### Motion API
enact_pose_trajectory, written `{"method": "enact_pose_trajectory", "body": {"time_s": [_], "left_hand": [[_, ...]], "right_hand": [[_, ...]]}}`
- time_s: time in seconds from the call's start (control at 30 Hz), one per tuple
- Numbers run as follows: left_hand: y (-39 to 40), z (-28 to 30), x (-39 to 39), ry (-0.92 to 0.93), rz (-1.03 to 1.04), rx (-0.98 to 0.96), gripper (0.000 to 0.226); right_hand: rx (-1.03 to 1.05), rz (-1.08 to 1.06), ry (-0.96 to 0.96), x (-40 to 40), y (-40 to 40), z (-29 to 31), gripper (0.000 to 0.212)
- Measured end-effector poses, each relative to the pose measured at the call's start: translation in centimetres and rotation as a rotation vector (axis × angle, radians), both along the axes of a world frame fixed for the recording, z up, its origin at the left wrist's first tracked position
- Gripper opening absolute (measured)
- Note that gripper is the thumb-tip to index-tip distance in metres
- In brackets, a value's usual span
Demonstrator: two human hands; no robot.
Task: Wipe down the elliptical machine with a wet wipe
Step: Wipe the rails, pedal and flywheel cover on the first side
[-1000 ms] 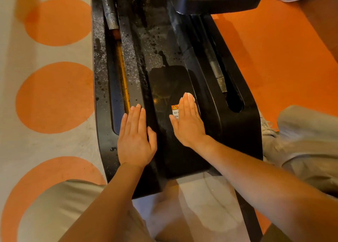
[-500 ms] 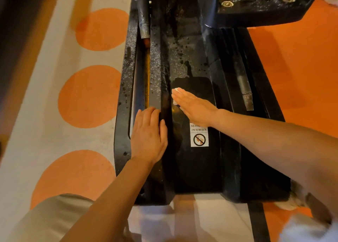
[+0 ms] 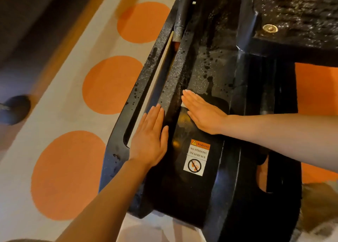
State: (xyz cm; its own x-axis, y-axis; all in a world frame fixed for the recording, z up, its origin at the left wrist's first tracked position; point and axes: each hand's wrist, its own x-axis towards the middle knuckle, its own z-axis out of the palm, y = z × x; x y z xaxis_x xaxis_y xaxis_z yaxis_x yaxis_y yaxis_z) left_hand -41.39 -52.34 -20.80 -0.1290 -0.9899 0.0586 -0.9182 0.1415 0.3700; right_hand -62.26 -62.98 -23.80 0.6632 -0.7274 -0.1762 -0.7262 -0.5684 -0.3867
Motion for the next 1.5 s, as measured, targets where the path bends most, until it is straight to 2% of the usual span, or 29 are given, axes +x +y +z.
{"method": "enact_pose_trajectory", "body": {"time_s": [0.07,0.13,0.27,0.4,0.53,0.6,0.7,0.77,0.97,1.1,1.2,1.5], "left_hand": [[0.0,0.0,-0.2,0.002,0.022,-0.022,0.057],[0.1,0.0,-0.2,-0.012,0.032,-0.033,0.055],[0.2,0.2,-0.4,-0.041,0.050,-0.049,0.053],[0.3,0.3,-0.8,-0.120,0.069,-0.065,0.053],[0.3,0.6,-1.5,-0.191,0.085,-0.031,0.055],[0.4,0.8,-1.6,-0.197,0.082,-0.016,0.056],[0.4,0.6,-1.2,-0.197,0.069,-0.025,0.059],[0.4,0.4,-1.0,-0.182,0.060,-0.024,0.062],[0.5,-0.3,-0.6,-0.132,0.049,-0.064,0.062],[0.5,-0.6,-0.1,-0.053,0.025,-0.088,0.060],[0.9,-0.7,0.2,0.008,0.020,-0.084,0.060],[1.2,-0.6,0.0,-0.005,0.040,-0.085,0.061]], "right_hand": [[0.027,0.134,-0.035,-1.1,-0.4,0.0,0.053],[0.048,0.178,-0.091,-1.8,-0.9,0.2,0.050],[0.003,0.091,-0.215,-1.7,-2.4,0.9,0.043],[-0.160,0.154,-0.226,-1.7,-3.3,-0.6,0.035],[-0.061,0.112,-0.234,-1.8,-3.7,-0.3,0.033],[-0.059,-0.006,-0.317,-1.4,-3.6,0.0,0.026],[0.019,-0.373,-0.592,0.6,-3.6,1.0,0.022],[0.081,-0.474,-0.719,2.1,-2.9,1.6,0.023],[0.203,-0.330,-0.588,6.0,4.1,0.3,0.058],[0.343,-0.174,-0.570,6.0,7.9,0.5,0.067],[0.275,-0.097,-0.475,5.4,8.4,0.1,0.067],[0.344,-0.560,-0.479,7.6,-2.6,1.5,0.058]]}}
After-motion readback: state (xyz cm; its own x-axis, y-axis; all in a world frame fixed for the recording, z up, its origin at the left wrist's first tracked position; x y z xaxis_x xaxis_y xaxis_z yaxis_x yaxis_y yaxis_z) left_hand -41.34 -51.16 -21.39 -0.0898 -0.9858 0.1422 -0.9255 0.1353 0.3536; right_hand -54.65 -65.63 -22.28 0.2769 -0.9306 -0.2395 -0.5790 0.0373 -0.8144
